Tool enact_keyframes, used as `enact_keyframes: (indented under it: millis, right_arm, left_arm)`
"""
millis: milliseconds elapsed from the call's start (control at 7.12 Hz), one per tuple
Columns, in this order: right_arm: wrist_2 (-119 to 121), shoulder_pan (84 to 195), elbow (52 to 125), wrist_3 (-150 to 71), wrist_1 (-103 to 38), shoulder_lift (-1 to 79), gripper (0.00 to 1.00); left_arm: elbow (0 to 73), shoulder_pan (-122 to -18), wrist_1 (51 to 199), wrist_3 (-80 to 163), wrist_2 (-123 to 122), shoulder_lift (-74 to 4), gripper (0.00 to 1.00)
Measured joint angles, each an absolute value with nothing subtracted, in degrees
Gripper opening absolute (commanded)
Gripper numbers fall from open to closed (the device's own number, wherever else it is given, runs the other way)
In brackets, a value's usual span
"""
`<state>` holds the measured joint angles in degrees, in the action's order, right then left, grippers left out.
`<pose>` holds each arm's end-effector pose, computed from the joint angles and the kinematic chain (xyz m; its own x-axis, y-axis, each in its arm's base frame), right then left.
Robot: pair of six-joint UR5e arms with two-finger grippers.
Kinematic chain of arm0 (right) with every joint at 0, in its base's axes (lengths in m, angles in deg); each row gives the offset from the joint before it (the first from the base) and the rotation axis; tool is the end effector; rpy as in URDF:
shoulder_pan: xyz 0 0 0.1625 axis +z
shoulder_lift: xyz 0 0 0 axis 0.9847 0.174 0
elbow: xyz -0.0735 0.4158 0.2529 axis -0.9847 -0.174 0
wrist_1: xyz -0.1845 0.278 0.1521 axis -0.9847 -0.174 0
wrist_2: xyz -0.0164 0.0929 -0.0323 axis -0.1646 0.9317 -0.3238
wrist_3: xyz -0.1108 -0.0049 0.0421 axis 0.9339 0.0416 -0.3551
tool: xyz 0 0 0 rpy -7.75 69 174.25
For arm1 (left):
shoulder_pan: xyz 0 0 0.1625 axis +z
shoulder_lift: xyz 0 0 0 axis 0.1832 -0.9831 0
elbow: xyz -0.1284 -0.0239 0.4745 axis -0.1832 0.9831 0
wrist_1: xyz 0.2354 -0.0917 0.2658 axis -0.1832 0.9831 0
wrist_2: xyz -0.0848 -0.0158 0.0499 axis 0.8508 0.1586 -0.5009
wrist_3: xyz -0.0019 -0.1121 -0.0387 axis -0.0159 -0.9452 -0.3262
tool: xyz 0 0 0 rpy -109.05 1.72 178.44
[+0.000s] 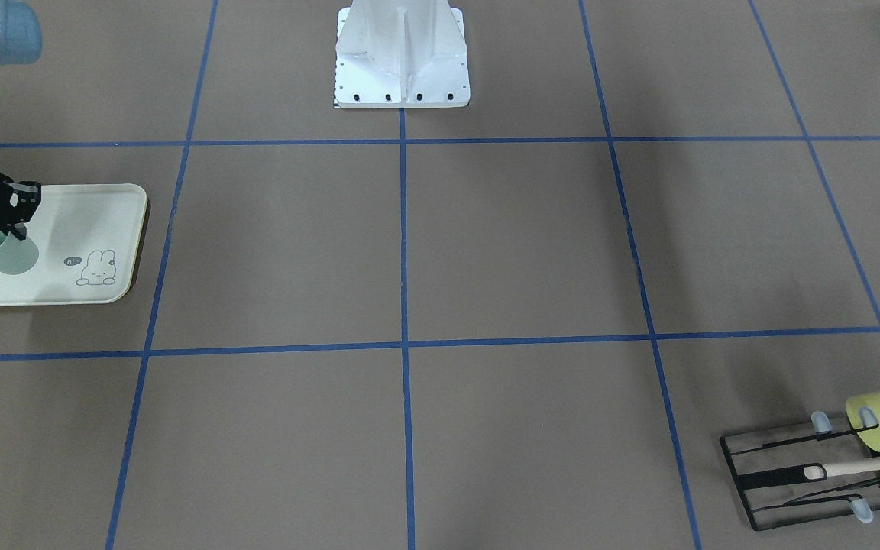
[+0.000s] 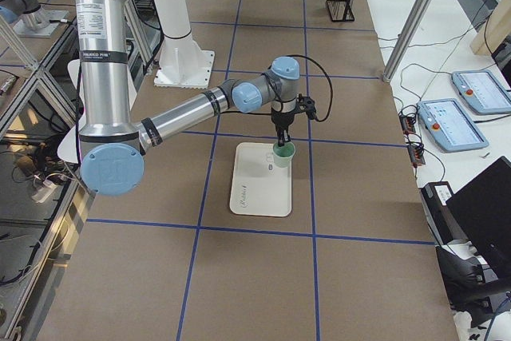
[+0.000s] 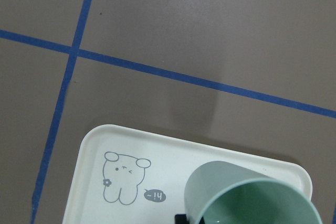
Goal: Left arm grabs green cup and hands to right arm on tray
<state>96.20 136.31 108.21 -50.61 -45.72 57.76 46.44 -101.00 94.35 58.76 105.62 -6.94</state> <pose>-0.1889 -0.4228 0.5713 0.7913 -0.2232 0.5693 0.1622 0.9743 0.1565 -0.0634 -0.3645 0.7332 0.7899 0.0152 -0.6131 -0.0278 0.9996 -0.0110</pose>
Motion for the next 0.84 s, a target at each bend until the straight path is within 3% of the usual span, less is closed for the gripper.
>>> enact_keyframes:
  millis: [140, 281, 421, 562, 843]
  right_arm:
    - [95.2, 134.9, 107.7, -52.1, -45.3, 57.8, 0.09]
    - [94.7, 133.9, 107.2, -53.0, -44.3, 57.9, 0.38]
    - [94.6, 133.1, 106.7, -53.3, -42.8, 58.3, 0.80]
    - [94.7, 132.6, 106.5, -53.5, -40.8, 58.9, 0.99]
    - [94.9, 132.5, 106.9, -54.0, -38.0, 59.4, 1.00]
  left_arm:
    - [46.4, -101.0, 94.8, 58.7, 105.7, -6.9, 1.00]
    - [46.4, -101.0, 95.0, 58.7, 105.7, -7.0, 1.00]
    - [46.4, -101.0, 95.0, 58.6, 105.7, -7.0, 1.00]
    - [46.4, -101.0, 95.1, 58.6, 105.7, -7.0, 1.00]
    - [46.5, -101.0, 95.1, 58.6, 105.7, -7.0, 1.00]
